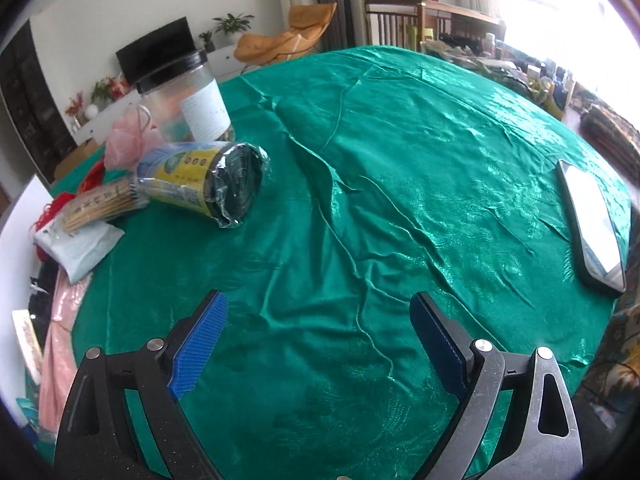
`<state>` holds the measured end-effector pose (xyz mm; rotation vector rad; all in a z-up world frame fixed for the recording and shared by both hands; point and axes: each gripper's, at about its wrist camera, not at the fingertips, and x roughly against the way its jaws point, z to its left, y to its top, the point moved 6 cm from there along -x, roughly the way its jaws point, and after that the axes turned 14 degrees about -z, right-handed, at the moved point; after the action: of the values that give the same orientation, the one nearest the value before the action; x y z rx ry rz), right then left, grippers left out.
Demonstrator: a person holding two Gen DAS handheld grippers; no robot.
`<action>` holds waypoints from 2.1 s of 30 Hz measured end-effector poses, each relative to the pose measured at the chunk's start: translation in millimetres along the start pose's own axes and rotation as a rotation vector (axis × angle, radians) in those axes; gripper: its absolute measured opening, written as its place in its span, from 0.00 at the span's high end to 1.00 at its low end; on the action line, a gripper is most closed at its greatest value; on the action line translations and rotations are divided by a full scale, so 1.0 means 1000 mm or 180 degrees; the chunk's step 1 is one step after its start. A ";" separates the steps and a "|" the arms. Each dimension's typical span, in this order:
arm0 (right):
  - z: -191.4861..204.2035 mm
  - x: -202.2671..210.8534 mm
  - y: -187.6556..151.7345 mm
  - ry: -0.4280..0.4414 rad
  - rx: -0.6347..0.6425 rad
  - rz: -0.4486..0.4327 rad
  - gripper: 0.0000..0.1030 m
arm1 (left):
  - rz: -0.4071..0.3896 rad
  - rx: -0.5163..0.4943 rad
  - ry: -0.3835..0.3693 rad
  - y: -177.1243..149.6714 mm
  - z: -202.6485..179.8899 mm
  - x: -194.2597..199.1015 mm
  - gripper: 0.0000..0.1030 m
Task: Organize soft objects
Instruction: 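Move the left tool toward the yellow tissue pack while the right tool approaches the garbage-bag roll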
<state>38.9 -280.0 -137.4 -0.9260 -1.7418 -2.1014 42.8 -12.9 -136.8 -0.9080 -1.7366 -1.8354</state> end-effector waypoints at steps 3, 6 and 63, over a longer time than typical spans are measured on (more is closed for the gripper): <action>-0.006 -0.004 -0.003 -0.0069 -0.0025 0.0092 0.09 | 0.0022 -0.0021 -0.0044 0.010 -0.006 -0.011 0.00; -0.011 -0.007 -0.005 -0.0138 -0.0050 0.0163 0.09 | 0.0011 0.0024 0.0011 0.022 -0.007 -0.024 0.00; -0.003 -0.012 -0.007 -0.0233 0.0090 0.0200 0.08 | -0.0348 0.0124 0.0119 0.037 -0.009 -0.038 0.00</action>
<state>43.2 -283.3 -150.2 -1.0479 -1.7491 -2.0224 93.6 -30.4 -138.8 -0.7724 -1.8249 -1.8678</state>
